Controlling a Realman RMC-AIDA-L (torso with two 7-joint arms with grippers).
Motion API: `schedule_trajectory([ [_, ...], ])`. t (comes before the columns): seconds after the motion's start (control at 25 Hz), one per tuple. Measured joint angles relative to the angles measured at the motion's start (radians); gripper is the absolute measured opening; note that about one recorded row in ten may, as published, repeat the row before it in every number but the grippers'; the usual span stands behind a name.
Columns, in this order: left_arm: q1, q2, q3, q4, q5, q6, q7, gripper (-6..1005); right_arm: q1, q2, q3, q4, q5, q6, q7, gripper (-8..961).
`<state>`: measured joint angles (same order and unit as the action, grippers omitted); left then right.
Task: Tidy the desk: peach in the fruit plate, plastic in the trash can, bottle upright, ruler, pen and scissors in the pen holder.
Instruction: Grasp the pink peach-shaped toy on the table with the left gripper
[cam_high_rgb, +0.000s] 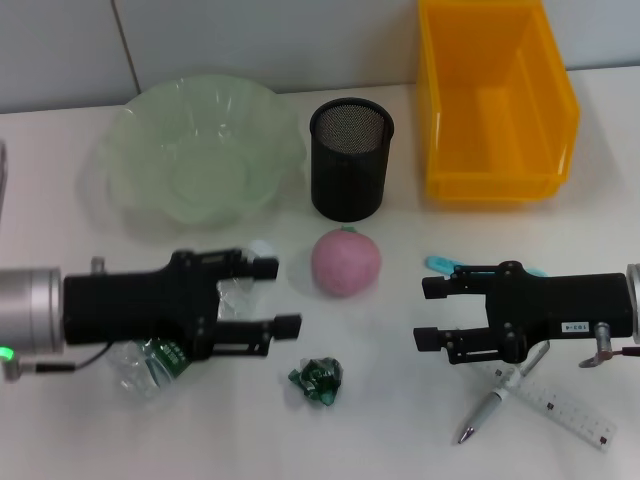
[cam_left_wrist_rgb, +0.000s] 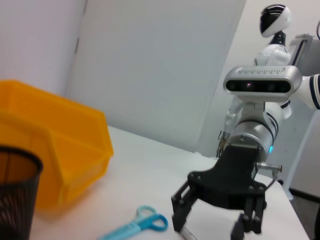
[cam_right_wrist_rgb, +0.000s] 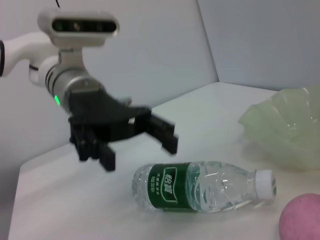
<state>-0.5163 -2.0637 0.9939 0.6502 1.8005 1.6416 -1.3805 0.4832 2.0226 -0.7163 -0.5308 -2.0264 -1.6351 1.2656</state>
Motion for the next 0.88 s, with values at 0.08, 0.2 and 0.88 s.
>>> schedule_trajectory([
  [0.08, -0.028, -0.002, 0.002, 0.022, 0.0, -0.01, -0.001, 793, 0.0, -0.001, 0.0, 0.0, 0.0, 0.001, 0.0, 748],
  [0.2, -0.088, 0.001, 0.006, 0.03, 0.009, -0.044, -0.005, 792, 0.0, -0.002, 0.003, 0.0, 0.0, 0.0, 0.001, 748],
  [0.88, -0.3, -0.011, 0.208, 0.038, 0.174, -0.407, -0.07, 788, 0.005, -0.002, 0.01, 0.0, 0.004, 0.027, 0.017, 748],
])
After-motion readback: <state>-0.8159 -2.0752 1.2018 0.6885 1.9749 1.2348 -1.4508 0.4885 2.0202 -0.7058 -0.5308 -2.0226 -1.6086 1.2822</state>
